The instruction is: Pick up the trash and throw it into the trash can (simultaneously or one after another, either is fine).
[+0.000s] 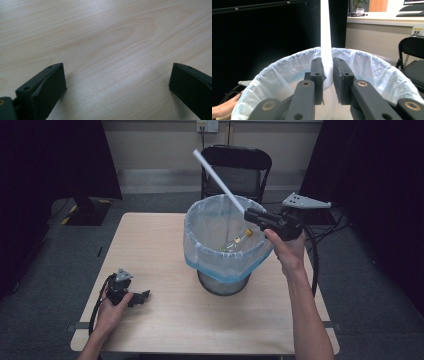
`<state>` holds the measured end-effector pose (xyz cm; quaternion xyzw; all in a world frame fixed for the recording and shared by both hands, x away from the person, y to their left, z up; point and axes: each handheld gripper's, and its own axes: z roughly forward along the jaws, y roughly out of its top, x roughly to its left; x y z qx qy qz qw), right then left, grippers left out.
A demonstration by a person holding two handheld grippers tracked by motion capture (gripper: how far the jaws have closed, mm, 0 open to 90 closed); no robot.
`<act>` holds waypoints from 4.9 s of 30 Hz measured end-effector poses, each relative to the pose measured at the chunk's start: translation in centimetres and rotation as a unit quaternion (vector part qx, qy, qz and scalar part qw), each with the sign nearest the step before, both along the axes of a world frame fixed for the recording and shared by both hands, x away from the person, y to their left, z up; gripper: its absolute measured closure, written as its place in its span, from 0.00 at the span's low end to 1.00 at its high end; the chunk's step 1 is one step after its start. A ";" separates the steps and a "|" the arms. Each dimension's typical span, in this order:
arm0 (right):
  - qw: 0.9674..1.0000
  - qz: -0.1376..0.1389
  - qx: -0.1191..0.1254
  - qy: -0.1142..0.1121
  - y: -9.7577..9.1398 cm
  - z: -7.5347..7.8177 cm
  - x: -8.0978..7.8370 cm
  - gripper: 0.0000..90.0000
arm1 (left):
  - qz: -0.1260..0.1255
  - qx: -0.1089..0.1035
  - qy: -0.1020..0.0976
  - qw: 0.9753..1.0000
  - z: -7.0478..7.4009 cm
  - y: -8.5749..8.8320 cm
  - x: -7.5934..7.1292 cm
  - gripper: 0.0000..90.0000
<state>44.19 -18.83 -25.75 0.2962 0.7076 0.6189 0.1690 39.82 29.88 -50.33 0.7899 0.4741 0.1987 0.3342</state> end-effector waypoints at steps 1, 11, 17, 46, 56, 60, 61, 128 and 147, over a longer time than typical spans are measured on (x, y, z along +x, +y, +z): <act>1.000 0.000 0.001 0.000 0.0 0.0 0.1 0.79 | 0.000 0.000 0.000 1.000 0.0 0.0 0.0 0.00; 0.999 -0.030 -0.008 -0.005 0.3 0.4 0.5 0.39 | 0.000 0.000 0.000 1.000 0.0 0.0 0.0 0.00; 0.999 -0.043 -0.017 -0.003 0.2 0.5 0.8 0.27 | 0.000 0.000 0.000 1.000 0.0 0.0 0.0 0.00; 0.995 -0.098 0.010 0.005 -3.6 0.7 1.6 0.21 | 0.000 0.000 0.000 1.000 0.0 0.0 0.0 0.00; 0.992 -0.125 0.017 0.012 -5.4 0.2 1.9 0.23 | 0.000 0.001 0.000 1.000 0.0 0.0 0.0 0.00; 0.990 -0.140 0.014 0.014 -6.3 -0.4 1.8 0.23 | 0.000 0.000 0.000 1.000 0.0 0.0 0.0 0.00; 0.990 -0.140 0.014 0.014 -6.3 -0.4 1.8 0.23 | 0.000 0.000 0.000 1.000 0.0 0.0 0.0 0.00; 0.945 -0.241 -0.122 0.186 -11.2 -17.0 -3.0 0.18 | 0.003 -0.001 -0.001 1.000 0.0 0.0 -0.1 0.00; 0.920 -0.243 -0.210 0.223 -8.5 -22.5 -3.4 0.17 | 0.003 0.000 -0.001 1.000 0.0 0.0 -0.1 0.00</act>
